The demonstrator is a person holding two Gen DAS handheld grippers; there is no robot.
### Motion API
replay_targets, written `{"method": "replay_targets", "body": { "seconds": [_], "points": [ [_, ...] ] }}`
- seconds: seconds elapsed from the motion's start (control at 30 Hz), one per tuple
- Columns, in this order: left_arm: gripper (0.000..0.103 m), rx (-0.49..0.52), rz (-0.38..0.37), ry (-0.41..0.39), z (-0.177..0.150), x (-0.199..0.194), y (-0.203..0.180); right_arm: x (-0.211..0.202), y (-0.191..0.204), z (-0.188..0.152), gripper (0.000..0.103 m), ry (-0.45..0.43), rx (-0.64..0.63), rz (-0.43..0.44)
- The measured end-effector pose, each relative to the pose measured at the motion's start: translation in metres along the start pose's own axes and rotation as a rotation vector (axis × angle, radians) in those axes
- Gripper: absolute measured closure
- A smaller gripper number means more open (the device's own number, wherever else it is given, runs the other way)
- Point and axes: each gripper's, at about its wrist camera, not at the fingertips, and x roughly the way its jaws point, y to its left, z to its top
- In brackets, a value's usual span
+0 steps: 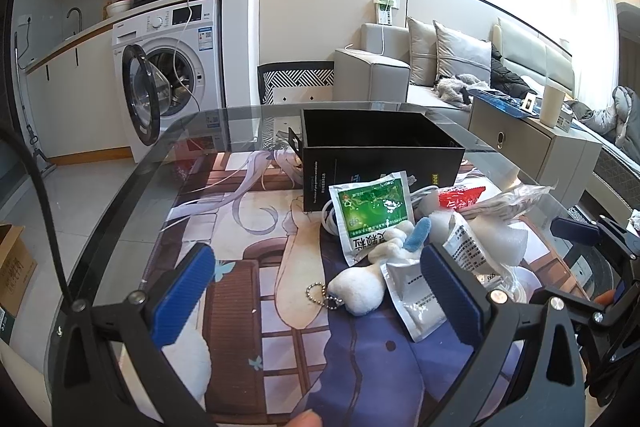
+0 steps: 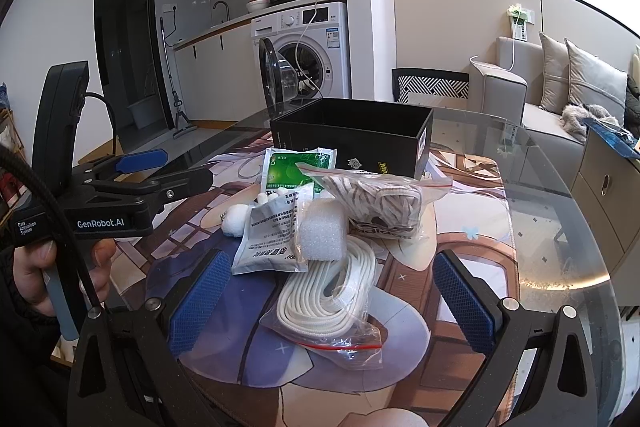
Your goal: Organize soft objects
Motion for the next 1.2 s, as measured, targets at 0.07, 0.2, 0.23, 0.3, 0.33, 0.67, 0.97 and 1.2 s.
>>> {"method": "replay_targets", "body": {
  "seconds": [0.07, 0.2, 0.23, 0.3, 0.33, 0.67, 0.97, 1.2],
  "points": [
    [0.000, 0.000, 0.001, 0.000, 0.000, 0.000, 0.000, 0.000, 0.000, 0.000, 0.000, 0.002, 0.001, 0.000],
    [0.000, -0.001, -0.001, 0.003, 0.000, 0.000, 0.001, 0.003, 0.002, -0.004, 0.000, 0.009, -0.003, -0.001],
    [0.000, -0.001, 0.000, 0.004, 0.000, 0.000, 0.001, 0.003, 0.002, -0.005, 0.000, 0.011, -0.003, -0.001],
    [0.000, -0.004, -0.003, 0.006, -0.001, 0.000, 0.001, 0.004, 0.003, -0.005, 0.000, 0.012, -0.003, -0.001],
    [0.000, -0.005, -0.004, 0.008, -0.001, 0.001, 0.001, 0.004, 0.002, -0.006, 0.000, 0.013, -0.003, 0.000],
    [0.000, -0.005, -0.005, 0.010, -0.002, 0.002, 0.001, 0.008, 0.003, -0.005, 0.000, 0.034, -0.003, 0.006],
    [0.000, -0.005, -0.011, 0.012, -0.001, 0.005, 0.002, 0.012, 0.002, -0.005, 0.000, 0.060, 0.014, 0.031],
    [0.000, 0.004, -0.019, 0.030, -0.002, 0.011, 0.002, 0.019, 0.006, -0.004, 0.000, 0.085, 0.005, 0.041]
  ]
}}
